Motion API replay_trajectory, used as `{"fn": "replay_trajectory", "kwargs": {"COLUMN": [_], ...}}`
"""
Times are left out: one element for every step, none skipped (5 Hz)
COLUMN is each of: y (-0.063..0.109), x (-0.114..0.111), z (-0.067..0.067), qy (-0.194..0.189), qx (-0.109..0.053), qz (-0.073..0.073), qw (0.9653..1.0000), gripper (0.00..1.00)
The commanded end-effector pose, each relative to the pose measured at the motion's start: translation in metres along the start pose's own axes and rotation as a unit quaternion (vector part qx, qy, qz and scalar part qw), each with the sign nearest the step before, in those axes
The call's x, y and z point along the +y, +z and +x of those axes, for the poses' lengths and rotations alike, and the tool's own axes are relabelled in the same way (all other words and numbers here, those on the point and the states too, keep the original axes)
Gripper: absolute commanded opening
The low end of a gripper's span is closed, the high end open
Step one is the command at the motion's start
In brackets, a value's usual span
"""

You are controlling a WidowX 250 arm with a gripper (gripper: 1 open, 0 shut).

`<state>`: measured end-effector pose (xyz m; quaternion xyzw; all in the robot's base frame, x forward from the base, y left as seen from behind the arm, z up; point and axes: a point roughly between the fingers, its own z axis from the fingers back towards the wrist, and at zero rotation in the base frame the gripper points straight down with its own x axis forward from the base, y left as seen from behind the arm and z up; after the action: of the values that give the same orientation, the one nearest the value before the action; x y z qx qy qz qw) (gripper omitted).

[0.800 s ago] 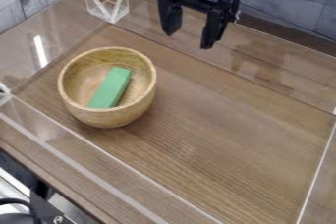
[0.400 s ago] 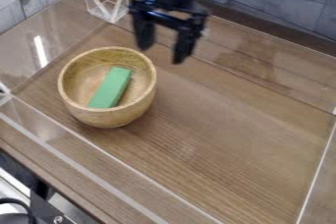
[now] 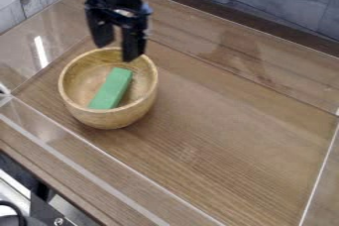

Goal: Move green object from inside the wooden bowl to the table next to it

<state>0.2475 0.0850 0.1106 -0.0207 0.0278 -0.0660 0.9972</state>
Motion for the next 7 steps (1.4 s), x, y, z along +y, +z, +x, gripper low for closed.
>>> {"fn": "replay_trajectory", "kwargs": {"y": [0.005,-0.006,-0.029,-0.048,-0.052,-0.041,-0.033], "x": [0.01,0.018,0.024,0.025,0.024,0.029,0.033], "z": [0.001,0.005,0.002,0.0,0.002,0.011,0.019], "qy": [-0.01,-0.009,0.027,0.072,0.106,0.108,0.109], "qx": [-0.038,-0.048,-0.055,-0.065,-0.077,-0.085,-0.093], "qz": [0.015,0.02,0.023,0.025,0.014,0.009,0.005], "qw": [0.9991,0.9986,0.9978,0.995,0.9913,0.9904,0.9897], "gripper": [1.0,1.0,1.0,1.0,1.0,1.0,1.0]}}
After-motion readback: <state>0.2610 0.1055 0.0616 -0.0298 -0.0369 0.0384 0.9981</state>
